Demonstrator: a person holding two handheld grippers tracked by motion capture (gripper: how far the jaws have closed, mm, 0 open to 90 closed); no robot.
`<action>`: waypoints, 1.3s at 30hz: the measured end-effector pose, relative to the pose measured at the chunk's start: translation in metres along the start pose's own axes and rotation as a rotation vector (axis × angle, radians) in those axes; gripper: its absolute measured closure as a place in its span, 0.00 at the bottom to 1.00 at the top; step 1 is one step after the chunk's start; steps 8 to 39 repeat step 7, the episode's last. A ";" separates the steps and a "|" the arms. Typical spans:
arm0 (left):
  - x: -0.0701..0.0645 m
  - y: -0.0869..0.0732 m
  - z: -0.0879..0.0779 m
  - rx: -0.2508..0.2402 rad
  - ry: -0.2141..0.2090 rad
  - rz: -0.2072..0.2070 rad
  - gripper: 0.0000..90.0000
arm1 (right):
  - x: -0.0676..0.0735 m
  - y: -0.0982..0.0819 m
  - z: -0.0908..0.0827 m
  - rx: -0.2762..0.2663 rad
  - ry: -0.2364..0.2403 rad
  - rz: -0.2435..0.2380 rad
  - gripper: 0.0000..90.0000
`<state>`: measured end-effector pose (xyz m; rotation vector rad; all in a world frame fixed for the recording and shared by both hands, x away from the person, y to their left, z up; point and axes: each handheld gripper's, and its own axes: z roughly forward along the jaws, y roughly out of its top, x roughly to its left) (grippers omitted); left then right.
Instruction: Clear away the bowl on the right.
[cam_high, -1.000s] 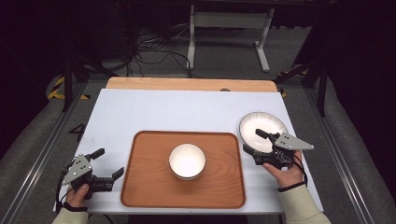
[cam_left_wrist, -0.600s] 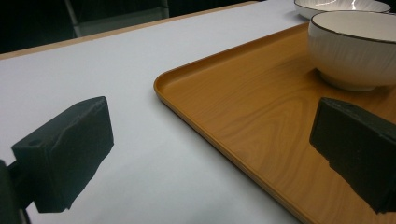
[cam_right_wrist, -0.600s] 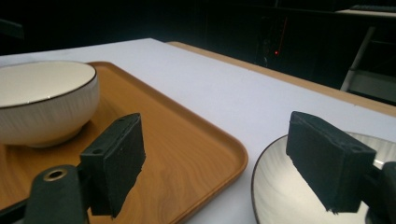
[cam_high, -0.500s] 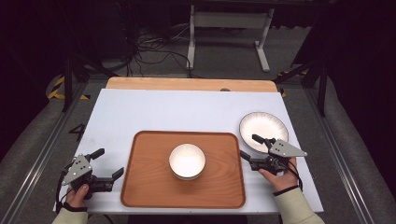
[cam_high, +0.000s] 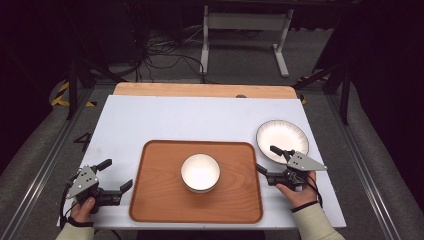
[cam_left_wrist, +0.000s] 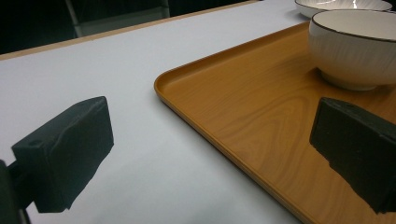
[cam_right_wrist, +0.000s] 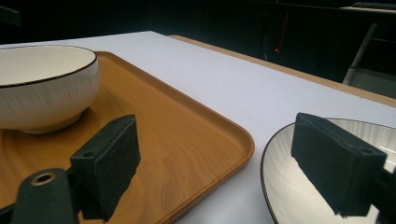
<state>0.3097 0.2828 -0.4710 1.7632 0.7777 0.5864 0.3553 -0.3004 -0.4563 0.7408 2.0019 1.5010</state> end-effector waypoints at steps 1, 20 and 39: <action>0.000 0.000 0.000 0.004 -0.002 0.000 0.00 | 0.000 0.000 0.000 0.000 -0.001 0.000 0.17; 0.000 0.000 0.000 0.002 -0.001 -0.001 0.00 | 0.000 0.000 0.000 0.002 0.000 0.001 0.17; 0.000 0.000 0.000 0.002 -0.001 -0.001 0.00 | 0.000 0.000 0.000 0.002 0.000 0.001 0.17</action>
